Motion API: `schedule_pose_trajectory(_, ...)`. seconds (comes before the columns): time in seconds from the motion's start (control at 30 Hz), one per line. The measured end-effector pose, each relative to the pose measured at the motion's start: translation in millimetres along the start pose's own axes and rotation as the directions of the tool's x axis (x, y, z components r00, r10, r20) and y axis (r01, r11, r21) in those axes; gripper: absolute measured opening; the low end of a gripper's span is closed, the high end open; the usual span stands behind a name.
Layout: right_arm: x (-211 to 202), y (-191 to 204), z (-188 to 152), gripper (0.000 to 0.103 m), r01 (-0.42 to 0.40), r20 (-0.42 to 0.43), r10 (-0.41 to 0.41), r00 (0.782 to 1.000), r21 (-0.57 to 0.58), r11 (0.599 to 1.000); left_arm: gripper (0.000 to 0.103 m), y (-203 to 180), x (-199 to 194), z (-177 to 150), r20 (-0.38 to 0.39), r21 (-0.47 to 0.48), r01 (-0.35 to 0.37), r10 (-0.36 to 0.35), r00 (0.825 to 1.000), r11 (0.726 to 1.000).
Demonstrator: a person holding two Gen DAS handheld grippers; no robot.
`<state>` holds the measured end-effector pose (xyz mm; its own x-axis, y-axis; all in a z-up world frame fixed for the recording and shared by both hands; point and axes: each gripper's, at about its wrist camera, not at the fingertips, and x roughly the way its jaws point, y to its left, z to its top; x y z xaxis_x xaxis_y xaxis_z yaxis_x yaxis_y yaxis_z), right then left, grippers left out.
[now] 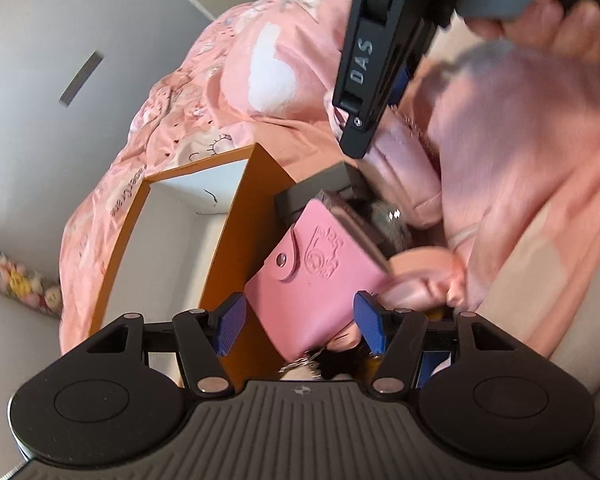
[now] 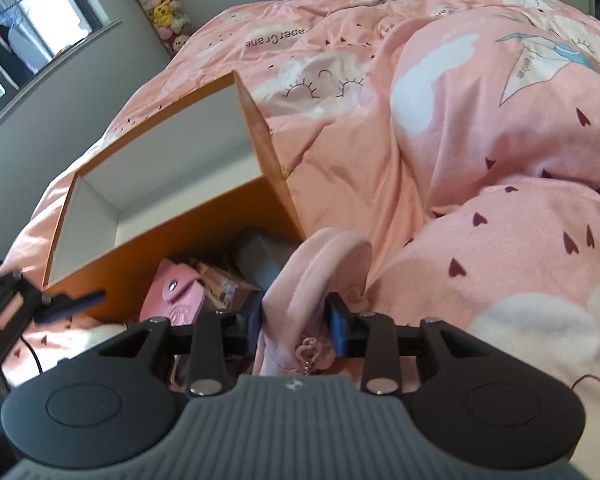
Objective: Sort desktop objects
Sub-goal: 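Grasp the pink pouch with right tool while left tool holds card holder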
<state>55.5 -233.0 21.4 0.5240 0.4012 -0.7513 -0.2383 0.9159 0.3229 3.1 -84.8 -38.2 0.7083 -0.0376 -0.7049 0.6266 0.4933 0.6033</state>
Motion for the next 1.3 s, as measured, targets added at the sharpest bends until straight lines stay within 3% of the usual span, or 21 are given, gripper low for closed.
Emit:
schedule_pose_trajectory(0.1, -2, 5, -5, 0.041, 0.005, -0.003, -0.005, 1.000, -0.018, 1.000, 0.070, -9, 7, -1, -0.003, 0.113, -0.032, 0.032, 0.999, 0.993)
schedule_pose_trajectory(0.2, -5, 5, -12, 0.045, 0.014, -0.008, -0.014, 1.000, -0.027, 1.000, 0.070, -16, 13, -5, -0.009, 0.200, -0.018, 0.020, 1.000, 0.980)
schedule_pose_trajectory(0.4, -10, 3, -23, 0.048, 0.029, -0.023, -0.029, 0.999, -0.034, 0.999, 0.070, -23, 28, -4, -0.022, 0.244, 0.018, -0.013, 1.000, 0.970)
schedule_pose_trajectory(0.53, -9, 1, -25, 0.052, 0.025, -0.024, -0.025, 0.999, -0.016, 1.000, 0.070, -31, 42, -3, -0.019, 0.257, -0.004, 0.009, 1.000, 0.966)
schedule_pose_trajectory(0.7, -3, 9, -29, 0.058, 0.041, -0.020, -0.042, 0.999, -0.048, 0.998, 0.069, -36, 49, -2, -0.012, 0.225, -0.021, 0.025, 1.000, 0.974)
schedule_pose_trajectory(0.73, -2, 11, -30, 0.057, 0.047, -0.018, -0.048, 0.999, -0.056, 0.997, 0.063, -36, 49, -2, -0.012, 0.218, -0.015, 0.018, 1.000, 0.976)
schedule_pose_trajectory(0.77, -1, 12, -31, 0.049, 0.052, -0.014, -0.053, 0.998, -0.064, 0.997, 0.054, -35, 49, -2, -0.016, 0.209, -0.001, 0.005, 1.000, 0.978)
schedule_pose_trajectory(0.93, -11, 10, -27, 0.035, 0.055, 0.031, -0.054, 0.998, -0.064, 0.996, 0.046, -29, 44, -2, -0.017, 0.168, 0.021, -0.019, 1.000, 0.986)
schedule_pose_trajectory(1.17, -26, 11, -10, 0.029, -0.018, 0.045, 0.021, 0.999, -0.059, 0.998, 0.025, -7, 25, 8, 0.054, 0.079, 0.022, -0.026, 0.998, 0.997)
schedule_pose_trajectory(1.3, -32, 7, -1, 0.029, -0.059, 0.039, 0.061, 0.997, -0.046, 0.997, 0.021, 15, 29, 14, 0.058, -0.020, 0.021, -0.020, 0.998, 1.000)
